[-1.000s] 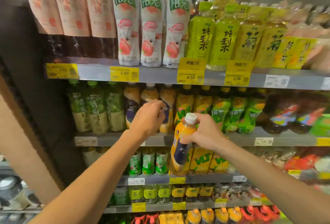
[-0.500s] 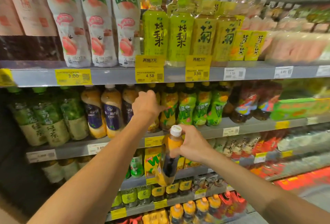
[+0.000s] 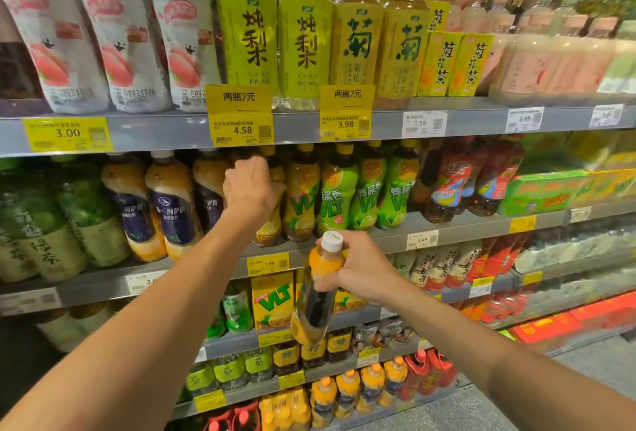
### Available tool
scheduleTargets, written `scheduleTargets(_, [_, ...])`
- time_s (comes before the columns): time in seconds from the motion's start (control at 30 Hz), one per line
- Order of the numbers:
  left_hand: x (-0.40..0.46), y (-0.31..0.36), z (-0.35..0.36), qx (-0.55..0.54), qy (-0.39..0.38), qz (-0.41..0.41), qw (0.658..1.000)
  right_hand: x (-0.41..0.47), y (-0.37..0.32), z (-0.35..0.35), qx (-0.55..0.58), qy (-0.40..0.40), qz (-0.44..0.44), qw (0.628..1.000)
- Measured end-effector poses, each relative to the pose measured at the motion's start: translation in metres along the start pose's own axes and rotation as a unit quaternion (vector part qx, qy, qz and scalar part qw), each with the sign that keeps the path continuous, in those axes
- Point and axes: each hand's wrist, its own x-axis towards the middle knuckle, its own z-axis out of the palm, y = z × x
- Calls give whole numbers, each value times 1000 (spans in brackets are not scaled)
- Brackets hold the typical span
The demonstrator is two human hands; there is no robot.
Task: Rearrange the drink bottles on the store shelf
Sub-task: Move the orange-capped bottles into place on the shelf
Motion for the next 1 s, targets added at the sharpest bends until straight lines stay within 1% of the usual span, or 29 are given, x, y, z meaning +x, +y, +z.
scheduleTargets(0.23, [-5,19,6,-2,5,12,1000,8,2,-5,-4,4,-20,1000])
scheduleTargets(0.4, [-7,25,6,17,-4,17,1000,8,-9,-7,14,10,-50,999])
scheduleTargets(0.53, [-4,19,2,6,-35,9,999,12,-29,-1,17,18,-65,998])
scheduleTargets(0.6, [-3,16,-2,-4,-59,3,998,20,-40,4,10,40,-80,996])
scheduleTargets(0.7, [1,11,-13,10,-82,11,996,30,-56,12,4,65,-95,993])
scheduleTargets(0.77, [4,8,-23,-8,-103,25,994,34,-65,14,6,71,-101,992])
scheduleTargets(0.87, [10,0,-30,-70,-134,19,988,39,-75,14,18,84,-101,991])
scheduleTargets(1.0, [12,-12,-35,-109,-123,19,986,43,-85,18,32,103,-94,990])
